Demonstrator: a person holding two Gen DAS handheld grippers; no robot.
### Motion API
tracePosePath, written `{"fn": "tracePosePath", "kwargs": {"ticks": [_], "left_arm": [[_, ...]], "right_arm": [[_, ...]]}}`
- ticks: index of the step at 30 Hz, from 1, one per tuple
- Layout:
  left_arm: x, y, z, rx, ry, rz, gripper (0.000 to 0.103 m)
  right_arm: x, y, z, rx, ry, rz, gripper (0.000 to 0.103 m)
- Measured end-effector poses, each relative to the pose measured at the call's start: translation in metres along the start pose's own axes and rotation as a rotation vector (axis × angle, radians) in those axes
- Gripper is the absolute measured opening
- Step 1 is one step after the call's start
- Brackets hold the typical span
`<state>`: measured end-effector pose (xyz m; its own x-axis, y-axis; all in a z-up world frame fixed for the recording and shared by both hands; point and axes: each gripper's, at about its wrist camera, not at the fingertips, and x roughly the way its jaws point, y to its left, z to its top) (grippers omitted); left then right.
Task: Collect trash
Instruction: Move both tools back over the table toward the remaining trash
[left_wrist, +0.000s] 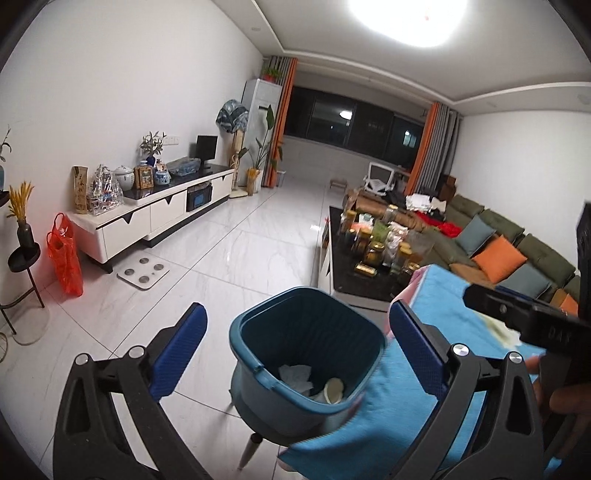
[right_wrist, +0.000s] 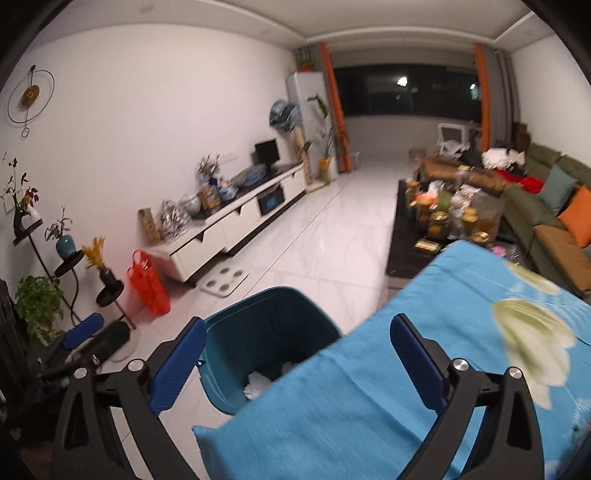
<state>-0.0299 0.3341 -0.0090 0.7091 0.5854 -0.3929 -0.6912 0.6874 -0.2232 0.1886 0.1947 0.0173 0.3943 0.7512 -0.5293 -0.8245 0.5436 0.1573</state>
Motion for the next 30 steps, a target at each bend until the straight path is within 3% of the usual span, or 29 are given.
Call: {"fn": "tracePosePath", "kwargs": {"ticks": [11,20,30], "left_arm": [[-0.077,-0.055,0.002,0.054,-0.093,-0.082,0.097],[-0.110,-0.114,-0.011,0.145,-0.109,-0.195,0.097],[-0.128,-0.172,-0.035,0.221,-0.060,-0.326,0.097]], "right_arm": [[-0.092,-0.034,-0.042,0.044,-0.144,-0.147,0.096],[-0.152,-0.053,-0.077,0.084,-0.222,-0.279,0.096],[-0.205,-0.072,-0.121,0.105,-0.280,-0.444,0.096]]}}
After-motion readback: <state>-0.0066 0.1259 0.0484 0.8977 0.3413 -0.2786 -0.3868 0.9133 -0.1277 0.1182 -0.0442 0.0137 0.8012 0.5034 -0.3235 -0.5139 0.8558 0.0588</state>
